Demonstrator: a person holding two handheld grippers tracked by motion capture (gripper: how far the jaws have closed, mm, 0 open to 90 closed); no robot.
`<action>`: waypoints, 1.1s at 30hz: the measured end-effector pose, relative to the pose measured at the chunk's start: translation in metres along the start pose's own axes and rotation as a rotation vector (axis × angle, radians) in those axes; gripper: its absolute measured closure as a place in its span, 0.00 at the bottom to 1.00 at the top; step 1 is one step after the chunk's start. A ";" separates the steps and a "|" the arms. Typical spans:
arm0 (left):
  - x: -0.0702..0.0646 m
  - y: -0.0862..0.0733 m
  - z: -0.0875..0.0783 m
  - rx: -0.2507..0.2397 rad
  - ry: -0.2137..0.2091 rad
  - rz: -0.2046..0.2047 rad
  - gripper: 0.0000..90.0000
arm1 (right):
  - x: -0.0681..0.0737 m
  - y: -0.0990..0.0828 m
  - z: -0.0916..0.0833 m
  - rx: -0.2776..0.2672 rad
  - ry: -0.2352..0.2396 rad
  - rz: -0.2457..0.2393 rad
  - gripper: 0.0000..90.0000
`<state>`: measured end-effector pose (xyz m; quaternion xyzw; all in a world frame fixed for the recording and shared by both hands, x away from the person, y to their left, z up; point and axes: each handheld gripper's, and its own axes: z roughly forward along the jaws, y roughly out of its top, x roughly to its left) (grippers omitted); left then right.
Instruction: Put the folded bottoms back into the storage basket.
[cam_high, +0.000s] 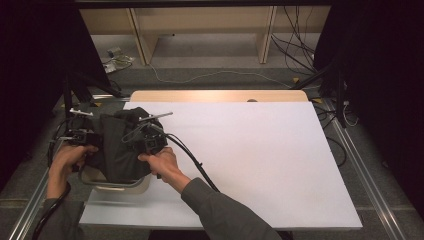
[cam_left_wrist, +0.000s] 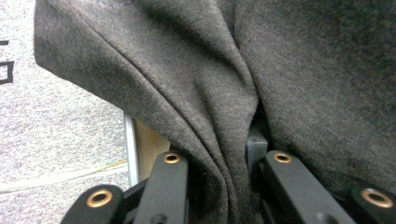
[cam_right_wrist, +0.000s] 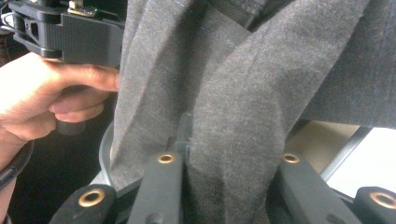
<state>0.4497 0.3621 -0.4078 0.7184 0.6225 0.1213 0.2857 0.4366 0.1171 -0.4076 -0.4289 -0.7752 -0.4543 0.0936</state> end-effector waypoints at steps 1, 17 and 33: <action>0.000 0.000 0.001 0.001 -0.001 0.001 0.85 | 0.000 0.000 0.001 0.002 -0.004 -0.002 0.82; 0.004 0.003 -0.010 -0.068 0.004 -0.044 0.73 | 0.005 0.000 0.004 0.034 0.012 -0.007 0.77; -0.017 0.007 0.024 0.003 0.062 -0.027 0.93 | -0.002 0.007 -0.003 0.043 0.017 0.023 0.50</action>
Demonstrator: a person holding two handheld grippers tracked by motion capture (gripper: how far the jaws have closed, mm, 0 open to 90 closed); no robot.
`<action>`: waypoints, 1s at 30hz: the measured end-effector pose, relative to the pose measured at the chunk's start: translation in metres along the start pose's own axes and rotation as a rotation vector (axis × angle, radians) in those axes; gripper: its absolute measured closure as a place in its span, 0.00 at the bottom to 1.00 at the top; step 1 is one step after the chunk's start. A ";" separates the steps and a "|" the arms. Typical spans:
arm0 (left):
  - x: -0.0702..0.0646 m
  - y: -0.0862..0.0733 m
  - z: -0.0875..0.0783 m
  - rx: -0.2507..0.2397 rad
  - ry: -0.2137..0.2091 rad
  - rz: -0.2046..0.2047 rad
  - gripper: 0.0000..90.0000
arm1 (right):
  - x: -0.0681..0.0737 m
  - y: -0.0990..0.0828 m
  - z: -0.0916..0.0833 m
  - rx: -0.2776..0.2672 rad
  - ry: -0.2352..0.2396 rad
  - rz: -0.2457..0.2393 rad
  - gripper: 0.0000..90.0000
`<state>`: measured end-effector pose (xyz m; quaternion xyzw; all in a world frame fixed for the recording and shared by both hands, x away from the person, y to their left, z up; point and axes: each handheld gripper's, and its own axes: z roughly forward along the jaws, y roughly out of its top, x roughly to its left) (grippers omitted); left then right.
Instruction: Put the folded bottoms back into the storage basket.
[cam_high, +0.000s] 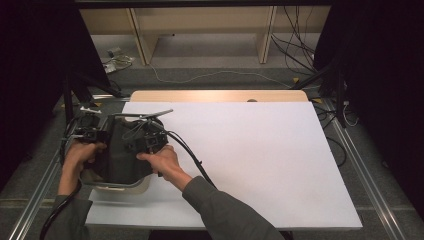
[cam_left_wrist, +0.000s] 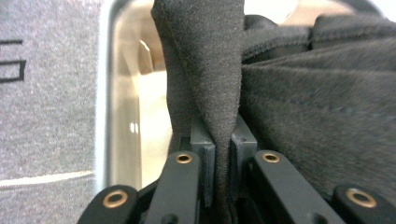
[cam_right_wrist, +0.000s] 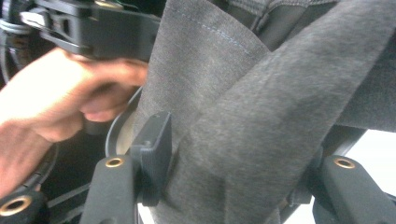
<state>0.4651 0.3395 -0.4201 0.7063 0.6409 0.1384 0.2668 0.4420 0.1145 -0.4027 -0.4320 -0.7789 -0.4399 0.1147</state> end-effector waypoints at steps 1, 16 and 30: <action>0.000 -0.001 0.004 0.013 0.004 0.001 0.93 | 0.000 0.000 -0.001 -0.003 -0.005 0.001 0.49; 0.006 0.005 -0.009 -0.011 0.019 -0.020 0.61 | -0.006 0.004 -0.007 -0.030 0.001 0.012 0.38; 0.004 0.009 -0.035 -0.054 -0.047 -0.026 0.80 | -0.009 0.010 -0.019 -0.053 -0.016 0.013 0.35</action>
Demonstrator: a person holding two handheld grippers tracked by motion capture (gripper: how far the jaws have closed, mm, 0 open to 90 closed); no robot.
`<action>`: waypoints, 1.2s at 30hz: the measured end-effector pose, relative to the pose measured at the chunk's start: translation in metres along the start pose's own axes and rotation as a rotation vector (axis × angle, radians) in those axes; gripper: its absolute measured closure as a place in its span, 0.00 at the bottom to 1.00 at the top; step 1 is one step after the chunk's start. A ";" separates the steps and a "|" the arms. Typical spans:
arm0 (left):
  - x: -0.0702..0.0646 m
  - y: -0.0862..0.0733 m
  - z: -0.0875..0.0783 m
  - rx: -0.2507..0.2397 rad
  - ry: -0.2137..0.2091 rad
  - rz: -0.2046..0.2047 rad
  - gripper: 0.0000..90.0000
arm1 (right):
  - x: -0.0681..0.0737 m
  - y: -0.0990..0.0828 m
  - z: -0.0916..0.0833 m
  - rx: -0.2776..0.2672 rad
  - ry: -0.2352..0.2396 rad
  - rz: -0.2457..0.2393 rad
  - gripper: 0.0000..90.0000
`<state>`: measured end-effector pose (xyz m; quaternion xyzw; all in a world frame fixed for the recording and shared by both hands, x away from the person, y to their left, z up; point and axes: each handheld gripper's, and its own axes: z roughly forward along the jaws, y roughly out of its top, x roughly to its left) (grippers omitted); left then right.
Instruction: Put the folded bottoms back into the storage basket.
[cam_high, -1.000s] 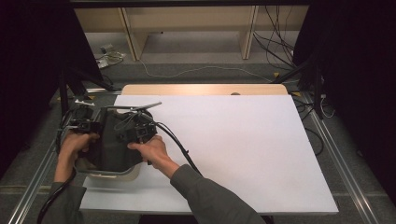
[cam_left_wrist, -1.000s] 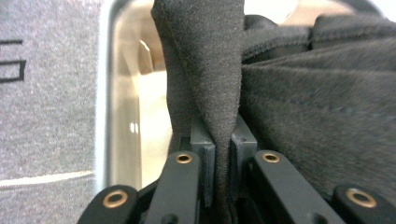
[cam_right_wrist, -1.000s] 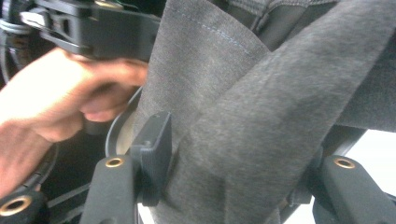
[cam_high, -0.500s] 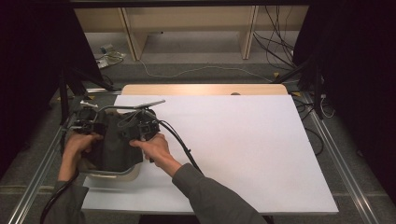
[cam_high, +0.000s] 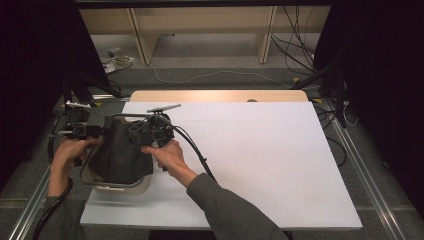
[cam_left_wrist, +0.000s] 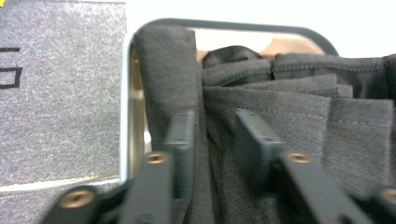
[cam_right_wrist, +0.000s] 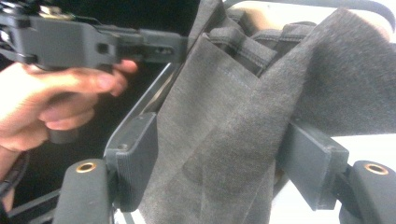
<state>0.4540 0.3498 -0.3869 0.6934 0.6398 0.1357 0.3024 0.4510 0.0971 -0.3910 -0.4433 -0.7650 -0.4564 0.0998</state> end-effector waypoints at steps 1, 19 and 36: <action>-0.002 0.000 0.003 0.007 0.002 0.006 0.88 | 0.000 0.001 -0.002 -0.007 0.001 -0.001 0.35; -0.029 -0.012 0.059 0.138 0.086 0.099 0.99 | -0.006 0.005 -0.023 -0.039 -0.002 -0.005 0.35; -0.055 0.005 -0.008 0.009 0.026 0.060 0.51 | -0.033 -0.003 -0.076 -0.061 -0.043 -0.079 0.24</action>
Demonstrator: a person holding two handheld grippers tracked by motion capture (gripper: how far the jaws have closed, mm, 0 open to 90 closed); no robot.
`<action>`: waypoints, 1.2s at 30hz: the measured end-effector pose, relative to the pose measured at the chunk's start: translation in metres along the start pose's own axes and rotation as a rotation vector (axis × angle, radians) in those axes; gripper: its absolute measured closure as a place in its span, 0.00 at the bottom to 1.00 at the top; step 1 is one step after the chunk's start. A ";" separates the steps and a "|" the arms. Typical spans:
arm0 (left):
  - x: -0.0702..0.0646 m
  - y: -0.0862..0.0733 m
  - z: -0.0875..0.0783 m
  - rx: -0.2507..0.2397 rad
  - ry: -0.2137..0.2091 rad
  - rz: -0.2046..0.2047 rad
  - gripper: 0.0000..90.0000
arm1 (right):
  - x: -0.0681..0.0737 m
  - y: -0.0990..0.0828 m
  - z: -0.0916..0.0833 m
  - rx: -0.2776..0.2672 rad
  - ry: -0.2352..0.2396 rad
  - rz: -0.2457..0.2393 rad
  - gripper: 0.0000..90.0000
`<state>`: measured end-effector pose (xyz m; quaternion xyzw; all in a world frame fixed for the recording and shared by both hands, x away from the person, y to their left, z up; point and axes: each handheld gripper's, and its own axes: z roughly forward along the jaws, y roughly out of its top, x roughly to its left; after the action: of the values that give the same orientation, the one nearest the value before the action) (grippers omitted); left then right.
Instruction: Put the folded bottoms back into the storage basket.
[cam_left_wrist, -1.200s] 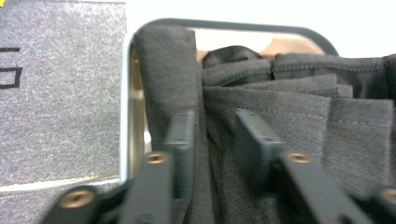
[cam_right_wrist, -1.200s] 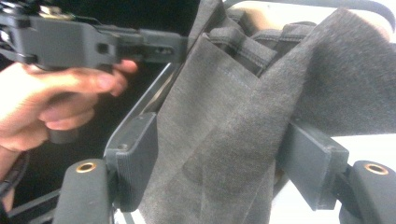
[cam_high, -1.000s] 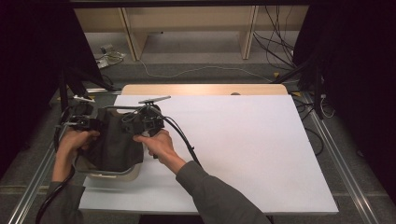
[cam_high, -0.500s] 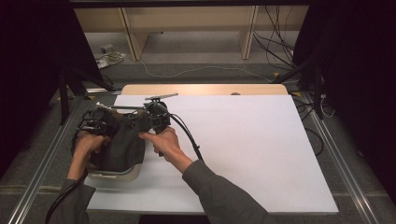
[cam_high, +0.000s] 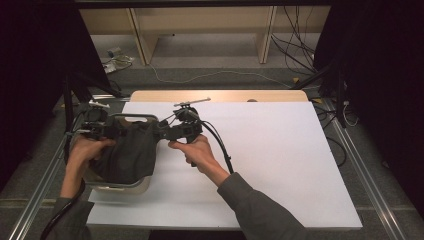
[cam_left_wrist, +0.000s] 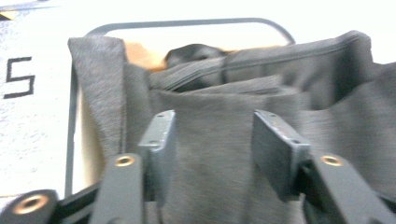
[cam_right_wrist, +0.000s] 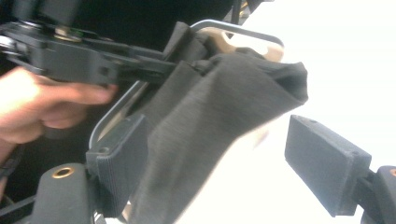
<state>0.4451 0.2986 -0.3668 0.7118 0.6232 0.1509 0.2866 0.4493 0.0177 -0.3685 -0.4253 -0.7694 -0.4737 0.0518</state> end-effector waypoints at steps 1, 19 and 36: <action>-0.002 0.000 -0.003 -0.001 -0.024 -0.005 0.48 | -0.003 -0.001 -0.004 -0.002 -0.006 0.000 0.24; -0.028 -0.003 -0.011 -0.033 -0.120 -0.005 0.23 | -0.043 -0.016 -0.050 -0.041 -0.089 0.006 0.21; -0.054 -0.010 -0.002 -0.025 -0.167 0.063 0.34 | -0.060 -0.036 -0.077 -0.079 -0.105 0.024 0.21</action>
<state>0.4265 0.2465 -0.3635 0.7376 0.5725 0.1077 0.3415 0.4374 -0.0849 -0.3805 -0.4606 -0.7467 -0.4800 0.0003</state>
